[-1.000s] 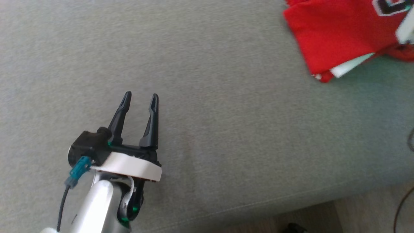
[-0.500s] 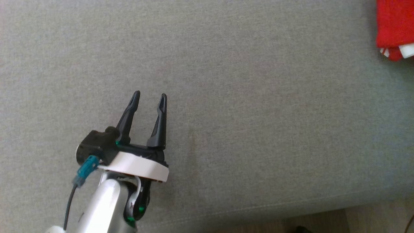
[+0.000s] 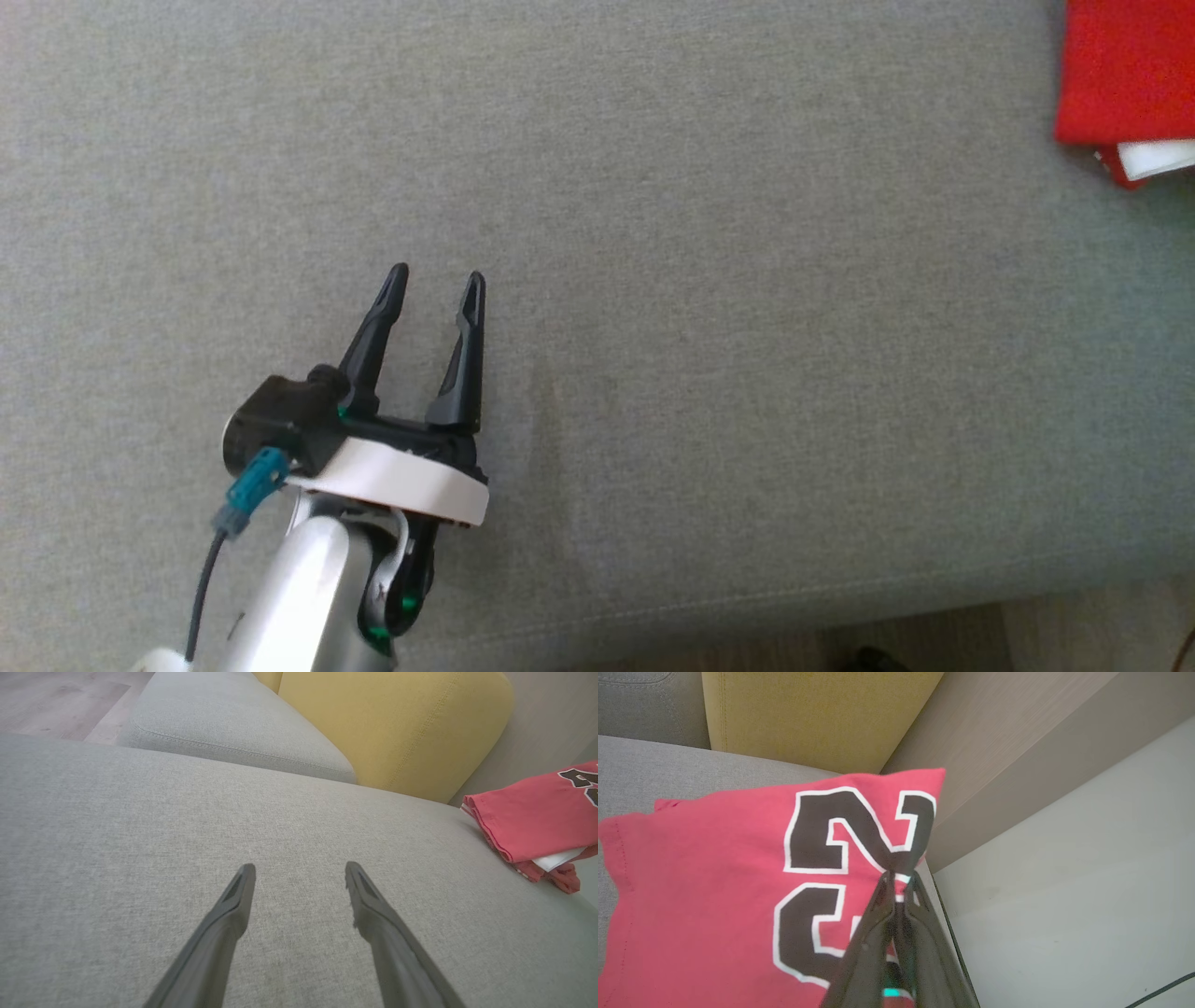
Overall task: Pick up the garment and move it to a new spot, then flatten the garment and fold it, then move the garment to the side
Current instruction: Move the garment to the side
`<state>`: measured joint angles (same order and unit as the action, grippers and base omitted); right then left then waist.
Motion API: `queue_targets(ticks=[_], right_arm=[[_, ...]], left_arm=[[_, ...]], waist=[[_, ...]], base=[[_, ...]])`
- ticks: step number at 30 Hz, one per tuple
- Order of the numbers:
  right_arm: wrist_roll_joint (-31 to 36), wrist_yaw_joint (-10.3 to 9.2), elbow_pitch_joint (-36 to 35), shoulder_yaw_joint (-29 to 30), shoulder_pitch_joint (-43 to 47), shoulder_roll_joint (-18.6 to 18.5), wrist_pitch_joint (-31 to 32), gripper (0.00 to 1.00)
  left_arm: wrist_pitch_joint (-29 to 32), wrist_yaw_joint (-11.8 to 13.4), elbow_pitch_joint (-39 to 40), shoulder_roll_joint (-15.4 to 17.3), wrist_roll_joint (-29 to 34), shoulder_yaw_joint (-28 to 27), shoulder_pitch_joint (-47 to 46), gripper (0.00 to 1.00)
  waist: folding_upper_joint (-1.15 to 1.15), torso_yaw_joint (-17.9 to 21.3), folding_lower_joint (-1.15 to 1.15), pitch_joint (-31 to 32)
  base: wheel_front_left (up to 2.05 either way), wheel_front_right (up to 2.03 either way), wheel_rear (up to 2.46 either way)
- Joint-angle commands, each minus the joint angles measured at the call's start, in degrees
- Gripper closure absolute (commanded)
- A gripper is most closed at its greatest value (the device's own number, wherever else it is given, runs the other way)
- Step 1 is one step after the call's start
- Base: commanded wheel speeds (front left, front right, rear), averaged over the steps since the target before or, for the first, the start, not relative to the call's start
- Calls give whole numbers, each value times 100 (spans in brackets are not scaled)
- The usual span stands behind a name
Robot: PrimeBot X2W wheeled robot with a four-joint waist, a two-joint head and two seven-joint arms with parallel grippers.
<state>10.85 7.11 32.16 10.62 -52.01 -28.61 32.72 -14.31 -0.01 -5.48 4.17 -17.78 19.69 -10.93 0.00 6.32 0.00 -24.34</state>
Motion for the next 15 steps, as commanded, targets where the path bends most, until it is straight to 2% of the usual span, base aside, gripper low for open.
queue_targets(ticks=[1, 9, 15], right_arm=[[64, 37, -230, 37, 29, -47, -40, 0], [396, 37, -339, 217, 60, 303, -284, 0], [309, 37, -371, 34, 47, 445, -562, 0]], left_arm=[[-68, 3, 163, 12, 41, -160, -122, 0], [-68, -3, 142, 12, 46, -146, -102, 0], [-68, -6, 106, 17, 32, -167, -104, 0]], waist=[[0, 8, 0, 8], [0, 71, 0, 59], [0, 91, 0, 150]], base=[[0, 0, 0], [0, 0, 0], [0, 0, 0]])
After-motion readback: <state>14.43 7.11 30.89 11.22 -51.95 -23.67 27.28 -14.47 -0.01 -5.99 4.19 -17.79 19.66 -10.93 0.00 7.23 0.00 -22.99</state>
